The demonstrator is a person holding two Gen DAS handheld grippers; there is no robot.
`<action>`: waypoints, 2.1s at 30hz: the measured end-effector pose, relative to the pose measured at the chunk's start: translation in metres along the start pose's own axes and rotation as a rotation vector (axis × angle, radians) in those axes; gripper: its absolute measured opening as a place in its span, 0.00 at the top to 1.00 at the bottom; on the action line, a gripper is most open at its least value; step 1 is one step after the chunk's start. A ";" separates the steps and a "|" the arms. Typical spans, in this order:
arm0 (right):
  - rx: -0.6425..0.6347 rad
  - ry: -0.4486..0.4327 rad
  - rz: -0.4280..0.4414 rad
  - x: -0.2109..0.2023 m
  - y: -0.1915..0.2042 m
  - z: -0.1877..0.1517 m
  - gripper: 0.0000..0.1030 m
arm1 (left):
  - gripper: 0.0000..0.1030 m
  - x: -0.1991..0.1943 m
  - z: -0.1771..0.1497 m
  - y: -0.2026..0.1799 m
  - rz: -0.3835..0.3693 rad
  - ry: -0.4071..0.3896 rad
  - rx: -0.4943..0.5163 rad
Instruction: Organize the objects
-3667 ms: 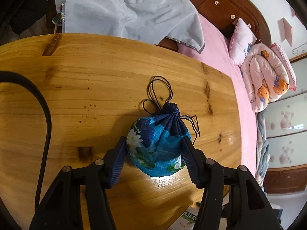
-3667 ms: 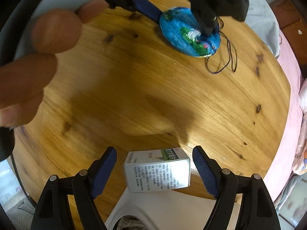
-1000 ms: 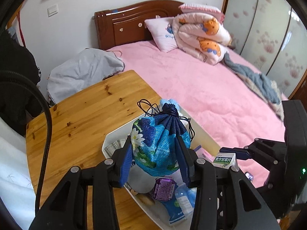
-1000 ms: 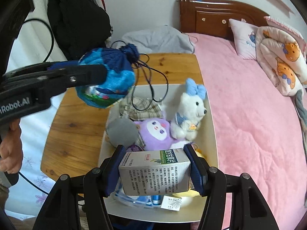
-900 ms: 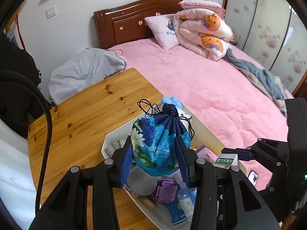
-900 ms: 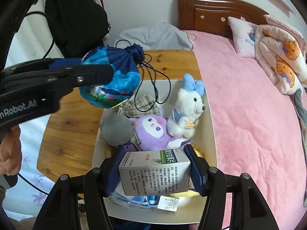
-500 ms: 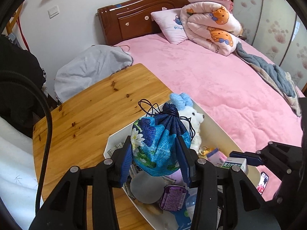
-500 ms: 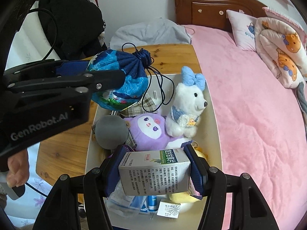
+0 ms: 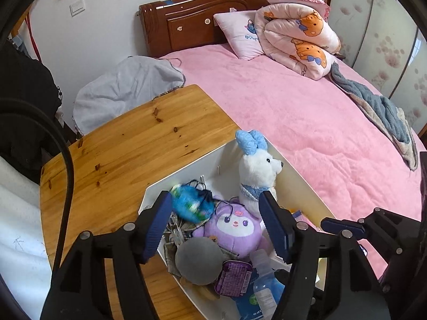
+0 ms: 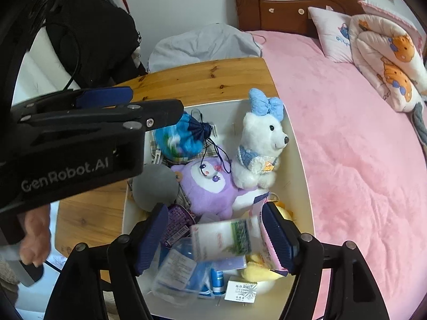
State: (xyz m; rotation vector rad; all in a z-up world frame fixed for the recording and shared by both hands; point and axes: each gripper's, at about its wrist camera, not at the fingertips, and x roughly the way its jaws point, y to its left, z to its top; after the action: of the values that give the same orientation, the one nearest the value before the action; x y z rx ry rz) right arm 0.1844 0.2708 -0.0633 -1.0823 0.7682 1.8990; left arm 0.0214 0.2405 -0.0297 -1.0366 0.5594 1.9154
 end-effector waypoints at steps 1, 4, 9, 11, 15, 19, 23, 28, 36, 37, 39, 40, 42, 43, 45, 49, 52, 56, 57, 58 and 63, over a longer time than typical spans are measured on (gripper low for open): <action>0.001 -0.001 0.001 -0.001 0.000 0.000 0.28 | 0.31 0.001 0.000 0.000 0.005 0.010 -0.004; -0.006 -0.013 -0.005 -0.004 0.001 -0.002 0.28 | 0.31 0.002 -0.002 0.001 0.010 0.024 -0.031; 0.012 -0.037 0.007 -0.010 0.004 -0.007 0.28 | 0.31 -0.011 -0.010 0.003 0.030 0.011 -0.065; 0.013 -0.047 0.010 -0.013 0.007 -0.011 0.28 | 0.31 -0.019 -0.016 0.005 0.048 -0.010 -0.074; 0.008 -0.071 0.001 -0.017 0.019 -0.025 0.28 | 0.31 -0.042 -0.032 0.015 0.095 -0.045 -0.111; -0.004 -0.080 0.008 -0.023 0.034 -0.038 0.28 | 0.31 -0.059 -0.047 0.026 0.119 -0.057 -0.163; -0.031 -0.112 0.004 -0.035 0.053 -0.050 0.28 | 0.31 -0.082 -0.069 0.036 0.168 -0.092 -0.210; -0.054 -0.167 0.003 -0.055 0.076 -0.063 0.28 | 0.31 -0.107 -0.102 0.052 0.193 -0.104 -0.274; -0.049 -0.223 0.006 -0.071 0.106 -0.081 0.28 | 0.28 -0.127 -0.156 0.075 0.255 -0.091 -0.387; -0.048 -0.227 0.002 -0.072 0.108 -0.083 0.28 | 0.28 -0.130 -0.162 0.077 0.272 -0.095 -0.397; -0.040 -0.240 -0.008 -0.074 0.113 -0.088 0.28 | 0.28 -0.134 -0.173 0.081 0.310 -0.102 -0.413; -0.035 -0.242 -0.012 -0.074 0.115 -0.089 0.28 | 0.28 -0.135 -0.178 0.083 0.322 -0.103 -0.416; -0.014 -0.241 -0.015 -0.073 0.117 -0.091 0.28 | 0.28 -0.137 -0.188 0.088 0.343 -0.099 -0.429; -0.007 -0.238 -0.014 -0.073 0.117 -0.091 0.28 | 0.28 -0.137 -0.191 0.090 0.347 -0.092 -0.435; 0.001 -0.237 -0.026 -0.074 0.120 -0.090 0.28 | 0.28 -0.137 -0.199 0.095 0.348 -0.077 -0.451; -0.001 -0.245 -0.038 -0.080 0.127 -0.092 0.28 | 0.28 -0.138 -0.209 0.102 0.359 -0.063 -0.484; -0.010 -0.257 -0.029 -0.084 0.134 -0.092 0.28 | 0.28 -0.143 -0.214 0.109 0.372 -0.070 -0.510; -0.017 -0.270 -0.032 -0.088 0.140 -0.092 0.28 | 0.28 -0.149 -0.218 0.114 0.382 -0.093 -0.532; -0.016 -0.272 -0.030 -0.089 0.140 -0.092 0.28 | 0.28 -0.151 -0.218 0.114 0.385 -0.097 -0.533; -0.016 -0.274 -0.030 -0.089 0.141 -0.092 0.28 | 0.28 -0.151 -0.218 0.114 0.386 -0.098 -0.532; -0.009 -0.281 -0.030 -0.091 0.141 -0.091 0.28 | 0.28 -0.150 -0.216 0.111 0.377 -0.097 -0.514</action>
State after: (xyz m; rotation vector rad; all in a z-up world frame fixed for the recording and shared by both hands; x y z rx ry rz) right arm 0.1275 0.0975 -0.0072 -0.8038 0.5813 1.9764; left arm 0.0651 -0.0418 -0.0263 -1.2062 0.2137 2.5106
